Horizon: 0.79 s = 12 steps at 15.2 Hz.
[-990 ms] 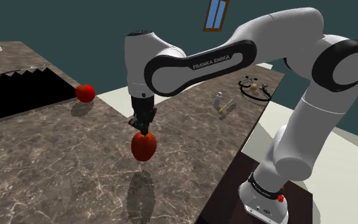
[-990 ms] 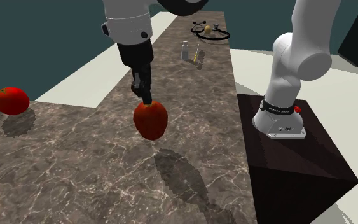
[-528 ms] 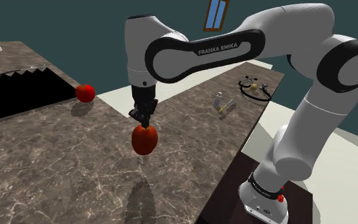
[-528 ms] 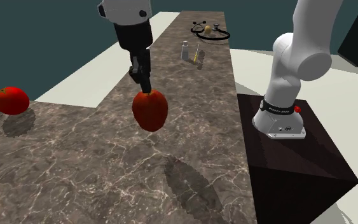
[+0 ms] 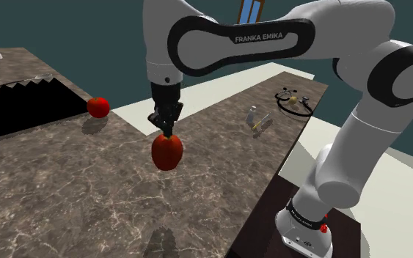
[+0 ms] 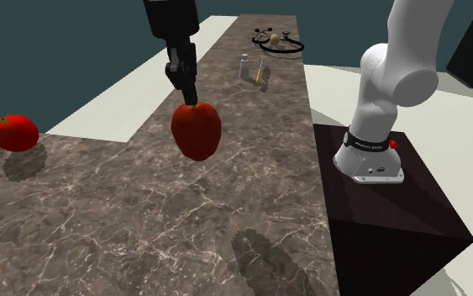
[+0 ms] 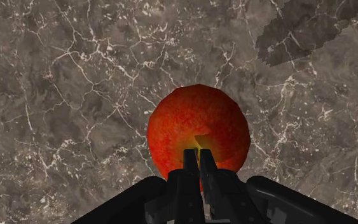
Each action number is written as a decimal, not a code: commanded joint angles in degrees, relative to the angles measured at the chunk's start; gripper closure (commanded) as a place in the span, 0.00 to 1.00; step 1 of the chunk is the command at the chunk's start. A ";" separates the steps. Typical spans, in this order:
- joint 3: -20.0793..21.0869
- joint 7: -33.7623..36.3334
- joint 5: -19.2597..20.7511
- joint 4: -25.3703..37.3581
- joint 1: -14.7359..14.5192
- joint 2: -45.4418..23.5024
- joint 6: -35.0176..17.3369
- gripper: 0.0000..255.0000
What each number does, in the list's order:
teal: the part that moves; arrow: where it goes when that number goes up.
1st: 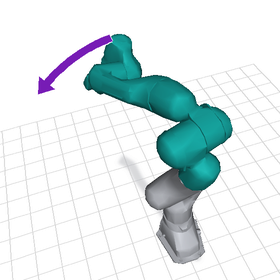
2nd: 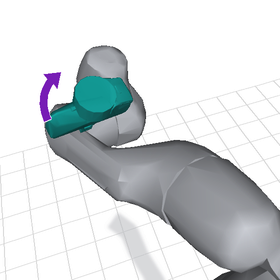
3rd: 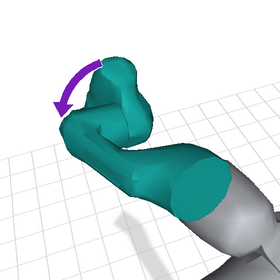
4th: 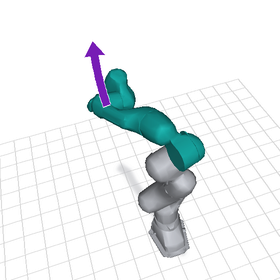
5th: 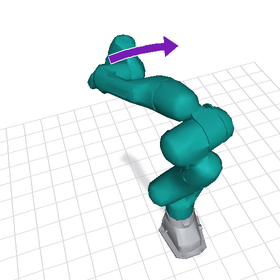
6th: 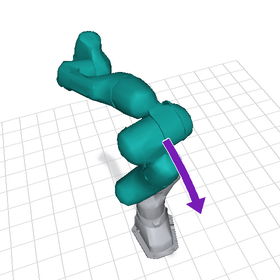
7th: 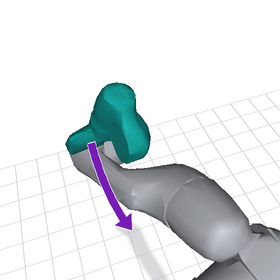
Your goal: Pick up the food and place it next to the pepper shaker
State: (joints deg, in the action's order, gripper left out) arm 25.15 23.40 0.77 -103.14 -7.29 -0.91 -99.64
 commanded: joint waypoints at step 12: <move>0.07 0.03 0.28 10.92 -0.08 -0.71 10.29 1.00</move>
State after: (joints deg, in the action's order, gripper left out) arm 25.22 23.44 1.00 -93.05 -7.37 -1.51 -90.09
